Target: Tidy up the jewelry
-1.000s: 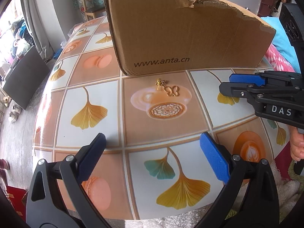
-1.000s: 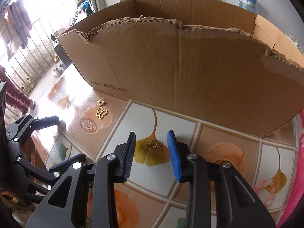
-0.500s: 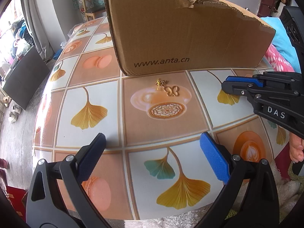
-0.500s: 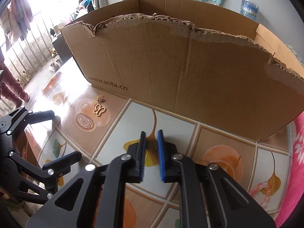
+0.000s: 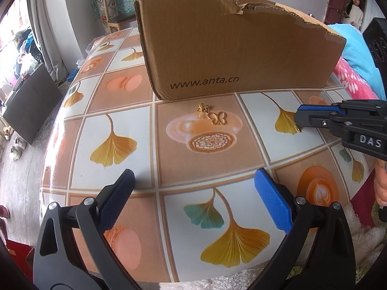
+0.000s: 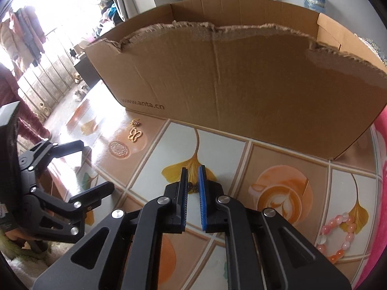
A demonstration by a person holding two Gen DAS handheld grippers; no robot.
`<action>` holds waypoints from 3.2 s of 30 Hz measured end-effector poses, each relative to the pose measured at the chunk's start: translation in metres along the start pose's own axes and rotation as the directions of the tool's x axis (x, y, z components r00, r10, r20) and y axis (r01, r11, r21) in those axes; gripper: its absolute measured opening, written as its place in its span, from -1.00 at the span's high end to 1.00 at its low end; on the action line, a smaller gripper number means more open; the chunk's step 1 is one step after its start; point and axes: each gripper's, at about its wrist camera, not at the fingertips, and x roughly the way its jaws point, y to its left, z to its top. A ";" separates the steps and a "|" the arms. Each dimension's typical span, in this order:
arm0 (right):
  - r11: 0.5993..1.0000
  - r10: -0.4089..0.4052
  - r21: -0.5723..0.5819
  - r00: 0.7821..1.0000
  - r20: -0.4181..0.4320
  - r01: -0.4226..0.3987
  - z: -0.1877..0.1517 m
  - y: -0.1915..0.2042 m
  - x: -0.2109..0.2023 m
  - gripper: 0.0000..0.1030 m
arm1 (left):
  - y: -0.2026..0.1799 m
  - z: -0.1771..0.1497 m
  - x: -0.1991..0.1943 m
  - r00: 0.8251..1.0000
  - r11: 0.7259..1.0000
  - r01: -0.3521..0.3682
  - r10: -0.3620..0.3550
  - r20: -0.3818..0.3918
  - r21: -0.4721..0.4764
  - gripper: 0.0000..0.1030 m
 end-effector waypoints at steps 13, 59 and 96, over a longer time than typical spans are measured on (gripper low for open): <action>0.996 -0.064 -0.061 0.998 -0.001 0.064 -0.009 0.009 -0.001 0.44 | -0.001 0.002 0.002 1.000 1.000 -0.008 0.008 -0.006 -0.011 -0.86; 0.997 -0.049 -0.056 0.998 0.028 0.051 -0.016 -0.006 -0.008 0.76 | -0.025 0.053 0.028 0.997 0.997 0.073 -0.073 0.018 0.026 0.38; 0.999 0.000 0.039 0.998 0.055 -0.002 -0.012 -0.032 -0.022 0.77 | 0.002 0.020 -0.023 0.984 0.987 0.161 -0.158 0.086 -0.026 0.81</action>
